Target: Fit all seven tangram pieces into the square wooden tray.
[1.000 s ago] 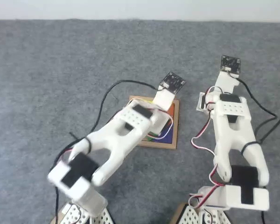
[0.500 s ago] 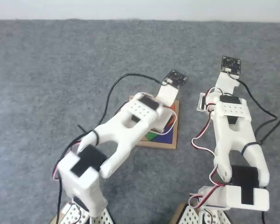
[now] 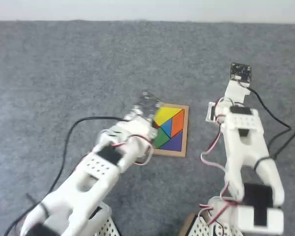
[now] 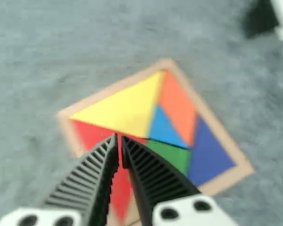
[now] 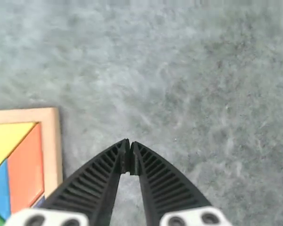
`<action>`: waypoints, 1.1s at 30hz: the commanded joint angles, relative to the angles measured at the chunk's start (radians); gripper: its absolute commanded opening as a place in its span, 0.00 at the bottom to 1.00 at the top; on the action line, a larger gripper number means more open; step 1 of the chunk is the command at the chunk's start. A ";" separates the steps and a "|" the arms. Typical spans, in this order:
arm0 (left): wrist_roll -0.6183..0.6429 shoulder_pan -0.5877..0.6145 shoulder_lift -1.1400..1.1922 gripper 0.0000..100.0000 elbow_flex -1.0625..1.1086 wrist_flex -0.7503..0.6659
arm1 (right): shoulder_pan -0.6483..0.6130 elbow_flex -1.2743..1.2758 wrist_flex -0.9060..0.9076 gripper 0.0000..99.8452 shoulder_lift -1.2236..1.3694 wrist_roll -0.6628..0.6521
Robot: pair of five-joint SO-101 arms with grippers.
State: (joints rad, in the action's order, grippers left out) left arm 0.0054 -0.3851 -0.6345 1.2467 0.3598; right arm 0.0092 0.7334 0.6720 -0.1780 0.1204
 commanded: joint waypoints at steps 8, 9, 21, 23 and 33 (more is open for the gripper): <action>0.107 0.334 -0.299 0.01 0.108 0.041 | -0.090 0.537 -0.248 0.01 -0.690 -0.163; 0.107 0.358 -0.316 0.01 0.111 0.063 | -0.101 0.569 -0.243 0.01 -0.742 -0.164; 0.035 0.486 -0.761 0.01 0.268 0.307 | -0.154 0.798 -0.061 0.01 -1.250 -0.166; 0.021 0.508 -0.895 0.01 0.300 0.374 | -0.154 0.839 -0.058 0.01 -1.320 -0.166; -0.066 0.626 -1.152 0.01 0.367 0.532 | -0.157 0.950 0.165 0.01 -1.643 -0.164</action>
State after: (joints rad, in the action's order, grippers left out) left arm -0.0361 0.2317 -1.7944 1.6287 0.9060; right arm -0.1381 1.6724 0.6981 -1.7123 -0.0345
